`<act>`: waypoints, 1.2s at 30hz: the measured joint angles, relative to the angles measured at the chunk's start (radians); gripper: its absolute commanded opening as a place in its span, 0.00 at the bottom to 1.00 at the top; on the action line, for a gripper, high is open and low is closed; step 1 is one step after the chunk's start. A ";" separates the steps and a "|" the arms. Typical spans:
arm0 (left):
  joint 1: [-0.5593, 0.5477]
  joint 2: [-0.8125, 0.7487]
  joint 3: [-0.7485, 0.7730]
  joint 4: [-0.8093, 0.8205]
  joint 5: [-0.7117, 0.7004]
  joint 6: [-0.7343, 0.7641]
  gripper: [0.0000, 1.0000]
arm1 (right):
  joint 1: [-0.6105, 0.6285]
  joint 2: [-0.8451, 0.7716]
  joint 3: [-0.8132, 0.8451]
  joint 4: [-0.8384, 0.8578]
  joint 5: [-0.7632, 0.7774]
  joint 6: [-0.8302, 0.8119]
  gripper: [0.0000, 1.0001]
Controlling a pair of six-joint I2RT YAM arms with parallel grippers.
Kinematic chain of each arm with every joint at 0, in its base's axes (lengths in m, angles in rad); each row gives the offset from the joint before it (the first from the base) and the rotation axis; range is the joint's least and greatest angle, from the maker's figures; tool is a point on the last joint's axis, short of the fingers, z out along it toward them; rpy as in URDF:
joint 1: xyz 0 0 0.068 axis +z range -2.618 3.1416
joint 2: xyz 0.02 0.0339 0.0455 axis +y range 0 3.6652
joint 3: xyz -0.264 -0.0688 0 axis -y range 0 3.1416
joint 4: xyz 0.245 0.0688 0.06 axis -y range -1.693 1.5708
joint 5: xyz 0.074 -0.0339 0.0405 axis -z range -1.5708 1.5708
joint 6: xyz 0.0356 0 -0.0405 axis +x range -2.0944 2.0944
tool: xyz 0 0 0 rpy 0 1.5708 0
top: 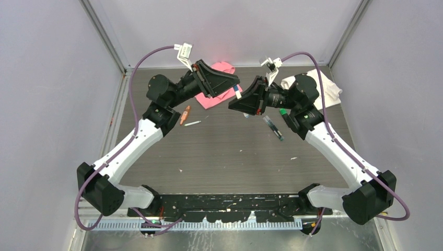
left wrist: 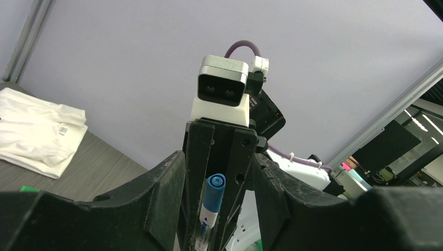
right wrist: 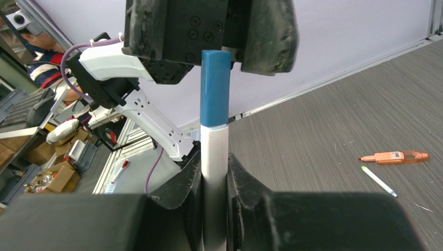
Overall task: Insert the pens into the pen caps
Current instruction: Press the pen cap onto the pen.
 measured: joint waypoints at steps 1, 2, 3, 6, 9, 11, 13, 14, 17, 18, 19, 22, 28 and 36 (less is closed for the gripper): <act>-0.002 0.002 0.000 0.000 0.000 0.000 0.33 | 0.000 0.002 0.002 -0.002 0.001 0.000 0.01; -0.003 0.003 0.000 -0.001 0.002 0.000 0.30 | 0.000 0.003 0.003 -0.003 0.003 0.000 0.01; -0.003 0.006 0.000 -0.002 0.003 -0.001 0.27 | 0.000 0.004 0.003 -0.003 0.003 0.000 0.01; -0.003 0.011 0.002 -0.007 0.010 0.001 0.09 | 0.000 0.005 0.003 -0.003 0.006 0.000 0.01; -0.004 0.014 0.004 -0.014 0.013 0.010 0.01 | 0.000 0.004 0.003 -0.004 0.008 0.000 0.01; -0.005 0.014 0.008 -0.020 0.017 0.025 0.01 | 0.000 0.005 0.003 -0.005 0.008 0.000 0.01; -0.006 0.014 0.014 -0.035 0.021 0.039 0.01 | 0.000 0.005 0.007 -0.016 0.012 0.002 0.01; -0.007 0.014 0.023 -0.053 0.023 0.052 0.01 | 0.000 0.005 0.014 -0.035 0.014 0.002 0.01; -0.013 0.024 0.070 -0.121 0.033 0.097 0.01 | -0.002 0.006 0.044 -0.085 0.013 -0.005 0.01; -0.019 0.028 0.094 -0.155 0.034 0.126 0.00 | -0.005 0.009 0.058 -0.105 0.010 -0.012 0.01; -0.026 0.030 0.114 -0.187 0.032 0.153 0.01 | -0.006 0.011 0.072 -0.124 0.005 -0.025 0.01; -0.055 0.031 0.177 -0.307 0.007 0.271 0.01 | -0.009 0.025 0.116 -0.190 -0.019 -0.065 0.01; -0.064 0.033 0.121 -0.224 -0.020 0.277 0.01 | -0.036 0.076 0.159 -0.225 -0.104 -0.066 0.01; -0.045 0.056 0.105 -0.216 -0.037 0.222 0.01 | -0.060 0.135 0.217 -0.304 -0.167 -0.071 0.01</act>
